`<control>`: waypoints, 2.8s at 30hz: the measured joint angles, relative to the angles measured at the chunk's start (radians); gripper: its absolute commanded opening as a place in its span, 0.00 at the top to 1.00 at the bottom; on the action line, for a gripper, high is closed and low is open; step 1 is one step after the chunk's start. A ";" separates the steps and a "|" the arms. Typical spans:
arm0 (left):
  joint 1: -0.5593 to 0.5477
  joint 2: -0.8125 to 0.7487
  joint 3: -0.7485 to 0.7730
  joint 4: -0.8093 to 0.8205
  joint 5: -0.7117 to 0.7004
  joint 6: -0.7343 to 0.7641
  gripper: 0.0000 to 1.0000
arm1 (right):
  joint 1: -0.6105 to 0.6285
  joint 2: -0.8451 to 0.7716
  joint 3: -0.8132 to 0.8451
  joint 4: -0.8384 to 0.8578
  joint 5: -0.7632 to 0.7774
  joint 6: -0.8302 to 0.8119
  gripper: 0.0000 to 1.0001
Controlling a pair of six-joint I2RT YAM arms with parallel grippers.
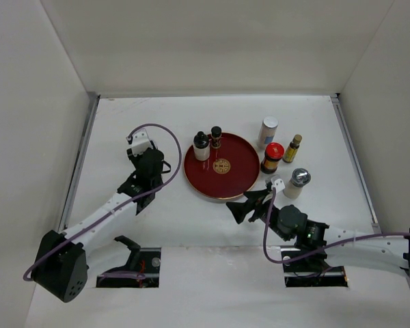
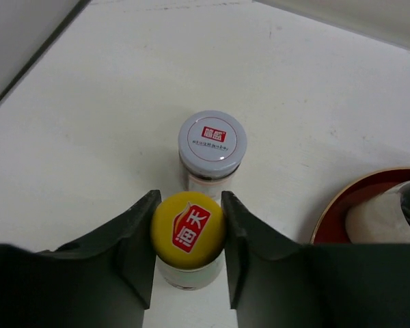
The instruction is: Organize the condiment bottles
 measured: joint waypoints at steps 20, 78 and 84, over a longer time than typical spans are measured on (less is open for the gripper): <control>-0.392 0.035 0.196 0.088 -0.049 0.134 0.84 | 0.001 -0.003 0.000 0.000 0.000 0.000 0.08; 0.095 0.298 0.116 0.092 0.107 -0.028 0.15 | 0.005 -0.041 0.000 0.000 0.000 0.000 0.04; 0.123 0.419 0.160 0.057 0.144 -0.049 0.17 | 0.005 -0.020 0.000 0.000 0.000 0.000 0.04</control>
